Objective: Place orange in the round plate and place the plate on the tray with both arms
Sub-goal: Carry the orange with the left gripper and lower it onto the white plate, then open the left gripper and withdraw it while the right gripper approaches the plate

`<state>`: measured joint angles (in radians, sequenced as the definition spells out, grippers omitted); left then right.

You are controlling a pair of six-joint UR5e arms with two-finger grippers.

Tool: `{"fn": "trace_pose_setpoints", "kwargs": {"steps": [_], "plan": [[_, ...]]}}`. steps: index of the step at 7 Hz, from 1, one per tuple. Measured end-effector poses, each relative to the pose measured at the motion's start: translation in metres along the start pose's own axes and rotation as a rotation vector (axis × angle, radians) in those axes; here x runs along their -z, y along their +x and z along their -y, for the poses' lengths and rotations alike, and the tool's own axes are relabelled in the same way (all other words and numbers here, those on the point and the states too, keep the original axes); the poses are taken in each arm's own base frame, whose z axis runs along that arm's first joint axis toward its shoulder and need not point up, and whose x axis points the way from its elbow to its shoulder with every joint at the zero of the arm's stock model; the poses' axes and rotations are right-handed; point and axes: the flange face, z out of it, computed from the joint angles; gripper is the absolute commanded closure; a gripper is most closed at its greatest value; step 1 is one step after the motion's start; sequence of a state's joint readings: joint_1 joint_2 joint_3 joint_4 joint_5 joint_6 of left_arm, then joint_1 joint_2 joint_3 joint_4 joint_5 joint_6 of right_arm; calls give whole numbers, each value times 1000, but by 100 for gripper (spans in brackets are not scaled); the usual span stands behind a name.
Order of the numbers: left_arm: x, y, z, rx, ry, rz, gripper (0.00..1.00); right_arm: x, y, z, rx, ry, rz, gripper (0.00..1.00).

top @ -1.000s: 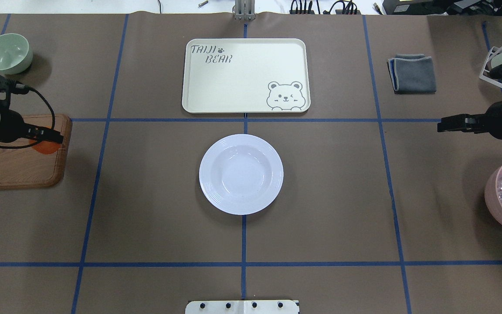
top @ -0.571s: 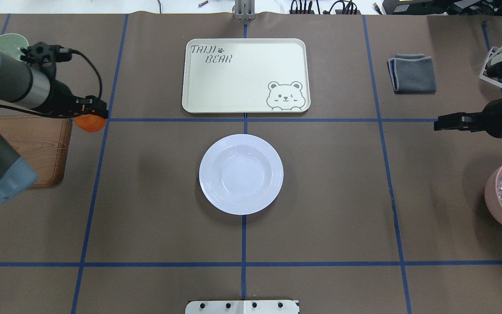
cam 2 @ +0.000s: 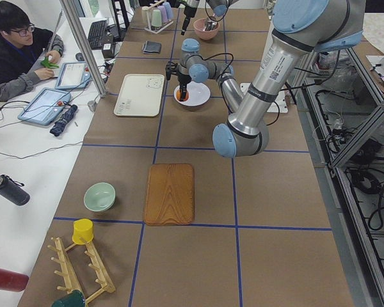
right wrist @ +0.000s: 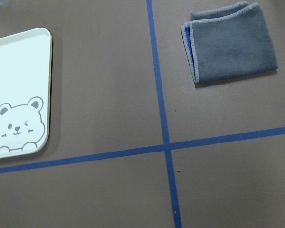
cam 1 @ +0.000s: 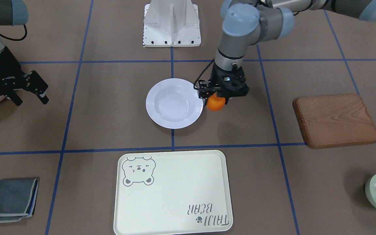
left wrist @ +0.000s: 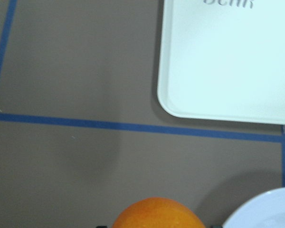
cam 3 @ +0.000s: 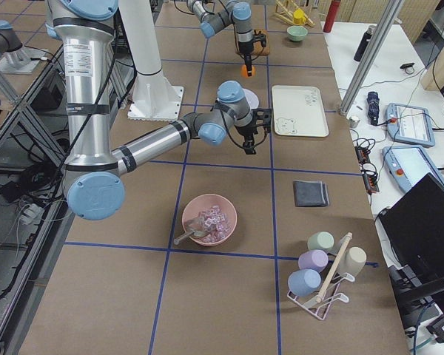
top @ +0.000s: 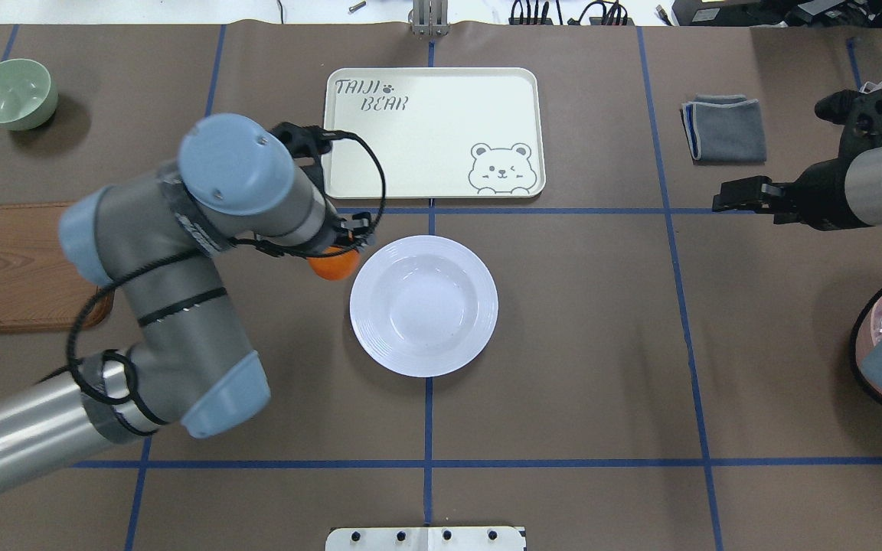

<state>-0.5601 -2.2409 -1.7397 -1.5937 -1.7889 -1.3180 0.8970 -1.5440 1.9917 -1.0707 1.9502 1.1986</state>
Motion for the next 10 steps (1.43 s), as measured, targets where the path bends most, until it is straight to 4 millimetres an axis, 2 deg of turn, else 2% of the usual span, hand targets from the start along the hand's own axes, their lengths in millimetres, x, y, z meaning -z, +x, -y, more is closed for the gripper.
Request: {"fn": "trace_pose_setpoints", "kwargs": {"steps": [2, 3, 4, 5, 6, 8, 9, 10], "plan": [[-32, 68, -45, 30, 10, 27, 100, -10, -36, -12, -115, 22, 30, 0], [-44, 88, -62, 36, 12, 37, 94, -14, -47, -20, -131, 27, 37, 0], [-52, 100, -70, 40, 13, 46, 76, -17, -53, -26, -133, 28, 39, 0], [-58, 105, -72, 42, 18, 53, 43, -21, -57, -31, -132, 28, 40, 0], [-63, 106, -72, 42, 24, 57, 2, -25, -63, -39, -136, 28, 41, 0], [-71, 104, -71, 41, 38, 71, 2, -31, -82, -58, -165, 34, 61, 1], [-70, 103, -69, 36, 47, 70, 2, -31, -93, -71, -191, 40, 89, 3], [-60, 103, -61, 17, 55, 57, 2, -32, -104, -85, -233, 51, 128, 3]]}}
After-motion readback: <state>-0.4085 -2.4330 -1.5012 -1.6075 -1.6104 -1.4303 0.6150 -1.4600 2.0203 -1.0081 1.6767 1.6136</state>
